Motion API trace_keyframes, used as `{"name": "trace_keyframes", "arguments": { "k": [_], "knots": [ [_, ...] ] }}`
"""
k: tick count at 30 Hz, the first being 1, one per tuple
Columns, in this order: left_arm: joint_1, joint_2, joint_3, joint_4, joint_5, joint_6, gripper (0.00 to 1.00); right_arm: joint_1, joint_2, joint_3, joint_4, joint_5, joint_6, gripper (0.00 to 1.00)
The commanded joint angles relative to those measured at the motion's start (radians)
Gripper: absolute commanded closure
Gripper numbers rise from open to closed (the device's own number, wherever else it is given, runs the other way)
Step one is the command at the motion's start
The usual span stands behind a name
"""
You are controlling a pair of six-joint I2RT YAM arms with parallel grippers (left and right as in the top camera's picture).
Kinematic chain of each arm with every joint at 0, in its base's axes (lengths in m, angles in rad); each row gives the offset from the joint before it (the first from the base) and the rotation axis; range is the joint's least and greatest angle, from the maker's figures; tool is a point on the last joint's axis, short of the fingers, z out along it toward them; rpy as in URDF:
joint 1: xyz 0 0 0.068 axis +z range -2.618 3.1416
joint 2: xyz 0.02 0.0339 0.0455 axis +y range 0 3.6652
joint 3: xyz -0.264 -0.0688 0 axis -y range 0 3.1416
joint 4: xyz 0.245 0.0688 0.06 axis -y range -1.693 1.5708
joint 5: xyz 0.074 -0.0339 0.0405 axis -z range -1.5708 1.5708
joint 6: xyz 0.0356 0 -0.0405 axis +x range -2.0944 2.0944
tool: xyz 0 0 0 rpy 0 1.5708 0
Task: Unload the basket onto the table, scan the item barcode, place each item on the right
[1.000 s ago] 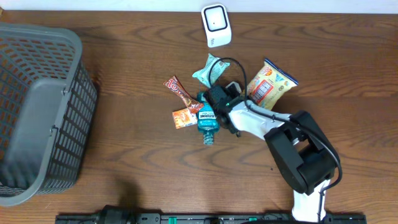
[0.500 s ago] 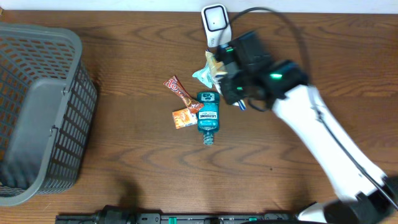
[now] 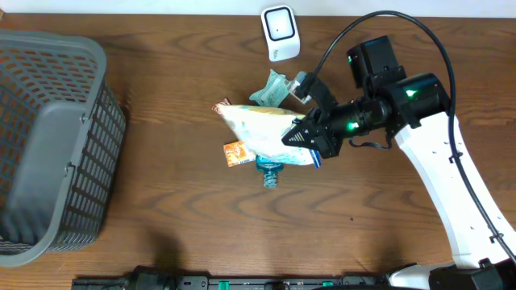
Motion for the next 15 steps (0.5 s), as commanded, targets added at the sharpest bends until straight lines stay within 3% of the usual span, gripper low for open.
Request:
{"name": "trace_keyframes", "arguments": {
  "k": [1, 6, 15],
  "knots": [
    [0.005, -0.007, -0.005, 0.005, -0.013, -0.001, 0.02, 0.003, 0.002, -0.002, 0.0, -0.288, -0.108, 0.99],
    [0.005, -0.007, -0.018, 0.005, -0.013, -0.001, 0.02, 0.021, 0.001, -0.002, -0.024, -0.508, -0.108, 0.99],
    [0.005, -0.007, -0.022, 0.008, -0.013, 0.003, 0.02, 0.028, 0.001, -0.002, -0.024, -0.497, -0.149, 0.99]
  ]
}}
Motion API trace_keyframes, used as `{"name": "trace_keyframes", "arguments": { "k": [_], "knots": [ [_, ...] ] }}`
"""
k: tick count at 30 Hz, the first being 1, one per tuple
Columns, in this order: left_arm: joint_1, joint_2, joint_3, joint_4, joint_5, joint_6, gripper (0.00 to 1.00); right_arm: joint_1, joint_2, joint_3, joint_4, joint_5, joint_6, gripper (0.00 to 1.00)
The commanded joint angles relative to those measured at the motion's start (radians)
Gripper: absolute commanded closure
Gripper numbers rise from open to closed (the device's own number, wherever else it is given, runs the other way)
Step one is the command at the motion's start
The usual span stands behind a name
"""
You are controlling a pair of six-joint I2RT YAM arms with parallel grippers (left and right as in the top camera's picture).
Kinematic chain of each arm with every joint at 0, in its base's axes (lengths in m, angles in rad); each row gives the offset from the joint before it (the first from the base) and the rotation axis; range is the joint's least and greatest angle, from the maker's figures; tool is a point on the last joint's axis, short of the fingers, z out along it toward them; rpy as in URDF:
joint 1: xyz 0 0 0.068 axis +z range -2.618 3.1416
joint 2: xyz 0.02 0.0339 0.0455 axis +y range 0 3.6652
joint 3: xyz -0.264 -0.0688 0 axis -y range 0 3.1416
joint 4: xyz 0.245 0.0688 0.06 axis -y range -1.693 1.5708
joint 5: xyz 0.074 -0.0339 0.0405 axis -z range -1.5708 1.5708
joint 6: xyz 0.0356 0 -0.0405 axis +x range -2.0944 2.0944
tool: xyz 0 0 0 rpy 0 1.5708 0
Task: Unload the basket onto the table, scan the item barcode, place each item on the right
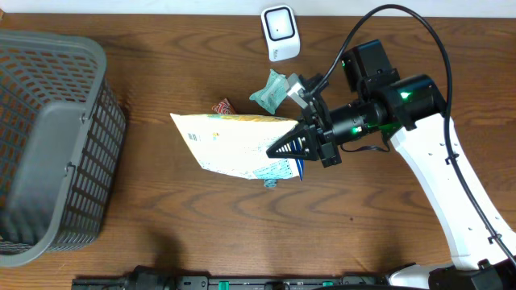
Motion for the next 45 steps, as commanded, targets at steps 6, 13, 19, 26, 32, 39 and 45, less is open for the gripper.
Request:
{"name": "trace_keyframes", "arguments": {
  "k": [6, 13, 19, 26, 32, 39, 45],
  "knots": [
    [0.005, -0.007, -0.01, 0.021, -0.013, 0.003, 0.02, 0.0, 0.001, -0.002, 0.001, 0.222, -0.029, 0.99],
    [0.053, -0.007, -0.074, 0.082, -0.013, 0.003, 0.02, 0.002, 0.001, -0.002, 0.123, 0.627, 0.239, 0.99],
    [0.121, -0.007, -0.169, 0.151, -0.164, 0.006, 0.02, 0.002, 0.011, -0.003, 0.319, 1.064, 0.348, 0.99],
    [0.186, -0.007, -0.305, 0.257, -0.203, -0.046, 0.02, 0.029, 0.123, -0.003, 0.508, 1.432, 0.348, 0.99],
    [0.202, -0.007, -0.34, 0.249, -0.203, -0.182, 0.02, 0.073, 0.268, -0.002, 0.729, 1.587, 0.286, 0.99],
    [0.202, -0.007, -0.362, 0.22, -0.202, -0.183, 0.02, 0.103, 0.435, 0.018, 0.974, 1.715, 0.208, 0.99],
    [0.205, -0.007, -0.418, 0.225, -0.168, -0.185, 0.02, 0.105, 0.559, 0.094, 0.996, 1.718, 0.184, 0.99]
  ]
}}
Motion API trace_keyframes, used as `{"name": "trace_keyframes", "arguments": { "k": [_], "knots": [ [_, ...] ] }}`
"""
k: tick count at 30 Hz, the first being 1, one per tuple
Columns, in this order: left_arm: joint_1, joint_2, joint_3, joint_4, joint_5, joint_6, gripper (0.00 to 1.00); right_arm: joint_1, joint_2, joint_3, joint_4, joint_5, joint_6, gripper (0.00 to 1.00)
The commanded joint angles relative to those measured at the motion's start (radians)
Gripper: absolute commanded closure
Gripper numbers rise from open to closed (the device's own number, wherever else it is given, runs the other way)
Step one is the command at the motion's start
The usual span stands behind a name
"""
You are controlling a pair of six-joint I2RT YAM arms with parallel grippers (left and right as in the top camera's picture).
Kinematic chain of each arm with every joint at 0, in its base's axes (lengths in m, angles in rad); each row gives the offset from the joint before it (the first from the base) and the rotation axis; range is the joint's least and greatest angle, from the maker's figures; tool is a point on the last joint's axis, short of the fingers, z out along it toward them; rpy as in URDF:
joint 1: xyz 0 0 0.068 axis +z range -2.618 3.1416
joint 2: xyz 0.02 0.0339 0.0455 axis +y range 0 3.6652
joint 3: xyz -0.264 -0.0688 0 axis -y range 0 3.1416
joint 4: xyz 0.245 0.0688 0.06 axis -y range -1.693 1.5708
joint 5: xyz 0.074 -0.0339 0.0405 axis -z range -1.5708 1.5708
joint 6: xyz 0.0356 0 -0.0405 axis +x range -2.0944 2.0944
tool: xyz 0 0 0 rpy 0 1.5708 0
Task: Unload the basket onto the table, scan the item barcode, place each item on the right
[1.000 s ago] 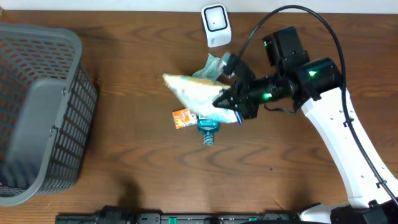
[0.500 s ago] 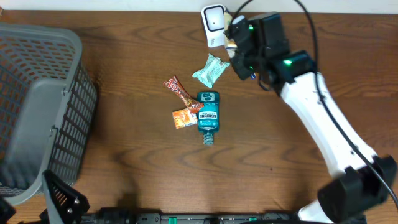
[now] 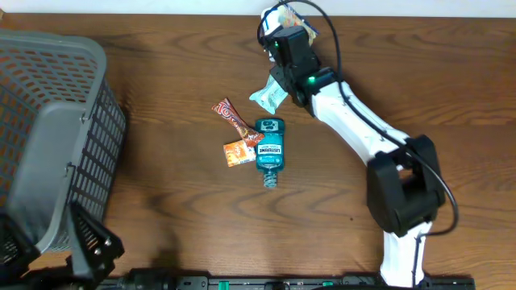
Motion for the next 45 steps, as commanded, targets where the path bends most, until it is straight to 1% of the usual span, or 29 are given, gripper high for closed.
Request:
{"name": "trace_keyframes", "arguments": {
  "k": [1, 9, 14, 19, 21, 24, 28, 31, 33, 36, 40, 42, 45],
  "knots": [
    [0.011, -0.007, -0.032, 0.005, 0.014, -0.009, 0.02, 0.008, 0.038, 0.07, 0.011, 0.044, -0.039, 0.99],
    [0.017, -0.007, -0.064, 0.005, 0.024, -0.009, 0.02, 0.041, 0.058, 0.107, 0.023, 0.039, -0.057, 0.99],
    [0.017, -0.007, -0.069, 0.004, 0.102, -0.009, 0.02, 0.07, 0.058, 0.125, 0.014, 0.04, -0.065, 0.99],
    [0.017, -0.007, -0.069, 0.005, 0.107, -0.009, 0.02, 0.078, 0.058, 0.125, -0.005, 0.042, -0.05, 0.99],
    [0.017, -0.007, -0.069, 0.0, 0.108, -0.01, 0.02, 0.075, 0.058, 0.125, -0.021, 0.079, -0.029, 0.99],
    [0.017, -0.008, -0.069, -0.01, 0.108, -0.031, 0.02, 0.072, 0.055, 0.127, -0.06, 0.214, -0.012, 0.99],
    [0.017, -0.007, -0.069, -0.01, 0.108, -0.085, 0.02, 0.063, 0.024, 0.128, -0.175, 0.374, -0.006, 0.99],
    [0.016, -0.008, -0.069, -0.01, 0.108, -0.127, 0.02, 0.05, -0.02, 0.128, -0.284, 0.475, 0.056, 0.99],
    [0.014, -0.007, -0.069, -0.011, 0.108, -0.148, 0.02, 0.034, -0.06, 0.128, -0.381, 0.494, 0.098, 0.99],
    [0.014, -0.008, -0.068, -0.01, 0.108, -0.148, 0.02, -0.005, -0.118, 0.128, -0.518, 0.492, 0.184, 0.99],
    [0.014, -0.008, -0.063, -0.01, 0.108, -0.151, 0.02, -0.109, -0.17, 0.127, -0.688, 0.492, 0.33, 0.99],
    [0.014, -0.008, -0.056, -0.01, 0.108, -0.2, 0.02, -0.193, -0.174, 0.127, -0.755, 0.492, 0.397, 0.99],
    [0.014, -0.007, -0.056, -0.011, 0.108, -0.311, 0.02, -0.34, -0.167, 0.124, -0.807, 0.491, 0.5, 0.99]
  ]
}}
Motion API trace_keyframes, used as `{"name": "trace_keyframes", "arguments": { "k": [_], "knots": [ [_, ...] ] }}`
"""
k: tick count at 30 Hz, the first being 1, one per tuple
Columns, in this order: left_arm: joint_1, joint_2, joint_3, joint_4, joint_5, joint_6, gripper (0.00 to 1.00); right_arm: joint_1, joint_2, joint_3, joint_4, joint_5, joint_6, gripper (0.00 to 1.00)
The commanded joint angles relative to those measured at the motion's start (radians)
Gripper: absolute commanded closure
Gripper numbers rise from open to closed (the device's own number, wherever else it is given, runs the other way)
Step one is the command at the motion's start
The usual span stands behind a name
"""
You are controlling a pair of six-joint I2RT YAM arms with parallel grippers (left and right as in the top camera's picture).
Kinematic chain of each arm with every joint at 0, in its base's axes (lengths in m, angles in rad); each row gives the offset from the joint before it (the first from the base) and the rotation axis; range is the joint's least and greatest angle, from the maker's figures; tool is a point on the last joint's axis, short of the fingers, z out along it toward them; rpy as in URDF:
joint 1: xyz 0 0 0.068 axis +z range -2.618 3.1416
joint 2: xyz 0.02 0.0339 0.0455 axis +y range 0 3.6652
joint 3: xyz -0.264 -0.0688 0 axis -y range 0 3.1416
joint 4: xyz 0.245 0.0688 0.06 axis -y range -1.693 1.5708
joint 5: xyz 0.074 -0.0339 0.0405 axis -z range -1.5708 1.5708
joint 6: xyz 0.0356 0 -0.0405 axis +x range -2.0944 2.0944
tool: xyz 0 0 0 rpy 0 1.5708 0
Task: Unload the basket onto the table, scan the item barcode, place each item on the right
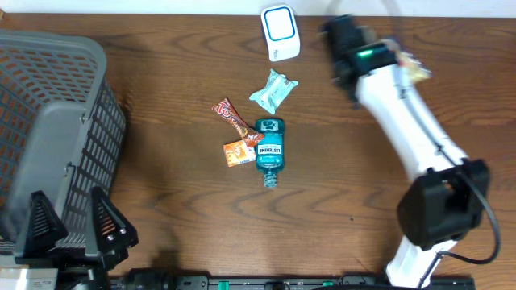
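Observation:
The white barcode scanner (279, 32) stands at the table's far edge. My right arm (387, 89) reaches up from the lower right, and its blurred dark gripper head (343, 34) sits just right of the scanner. Of the yellow-white snack bag (414, 68) only a sliver shows, sticking out on the arm's right side, off the table and carried with the gripper. The fingers themselves are hidden. My left gripper (76, 232) is at the bottom left corner, open and holding nothing.
A grey mesh basket (56, 89) fills the left side. Mid-table lie a green packet (272, 90), a red wrapper (230, 113), a small orange packet (235, 151) and a teal mouthwash bottle (270, 149).
My right arm has swung from over the scanner to its right, leaving the scanner uncovered. The bag went along with it. The left gripper has risen further into view at the bottom left.
My right gripper first gripped the snack bag where it lay over the small items mid-table. Then it held the bag lifted and spread flat. Later it held the bag up at the scanner. Now arm and bag are to the scanner's right.

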Motion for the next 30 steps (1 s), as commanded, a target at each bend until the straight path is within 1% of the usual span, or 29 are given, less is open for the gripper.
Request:
{"name": "trace_keyframes", "arguments": {
  "k": [1, 6, 11, 14, 16, 17, 18, 19, 20, 22, 25, 28, 30],
  "knots": [
    [0.002, -0.007, 0.013, 0.001, 0.017, -0.125, 0.02, -0.166, 0.007, 0.009, -0.025, 0.045, 0.187, 0.99],
    [0.002, -0.007, 0.013, -0.002, 0.018, -0.132, 0.02, -0.402, 0.044, 0.009, 0.023, -0.064, 0.194, 0.99],
    [0.002, -0.007, 0.013, -0.014, 0.018, -0.239, 0.02, -0.605, 0.101, 0.009, 0.087, -0.051, 0.157, 0.99],
    [0.002, -0.007, 0.013, -0.036, 0.018, -0.255, 0.02, -0.702, 0.13, 0.009, 0.104, -0.056, 0.163, 0.98],
    [0.002, -0.008, 0.012, -0.047, 0.018, -0.254, 0.02, -0.756, 0.144, 0.009, 0.108, -0.075, 0.177, 0.87],
    [0.002, -0.008, 0.01, -0.048, 0.017, -0.254, 0.02, -0.78, 0.146, 0.009, 0.108, -0.098, 0.177, 0.77],
    [0.002, -0.007, 0.008, -0.051, 0.017, -0.254, 0.02, -0.805, 0.147, 0.009, 0.108, -0.136, 0.177, 0.63],
    [0.002, -0.008, 0.006, -0.056, 0.017, -0.254, 0.02, -0.825, 0.147, 0.009, 0.108, -0.173, 0.176, 0.51],
    [0.002, -0.007, 0.004, -0.071, 0.018, -0.254, 0.02, -0.842, 0.146, 0.01, 0.106, -0.205, 0.176, 0.46],
    [0.002, -0.007, 0.0, -0.102, 0.017, -0.254, 0.02, -0.864, 0.142, 0.018, 0.084, -0.252, 0.177, 0.28],
    [0.002, -0.007, -0.026, -0.111, 0.017, -0.255, 0.02, -0.869, 0.134, 0.045, 0.04, -0.324, 0.177, 0.01],
    [0.002, -0.007, -0.05, -0.111, 0.01, -0.255, 0.02, -0.85, 0.121, 0.113, -0.017, -0.459, 0.177, 0.01],
    [0.002, -0.007, -0.051, -0.106, 0.01, -0.256, 0.02, -0.827, 0.111, 0.177, -0.063, -0.608, 0.177, 0.01]
  ]
}}
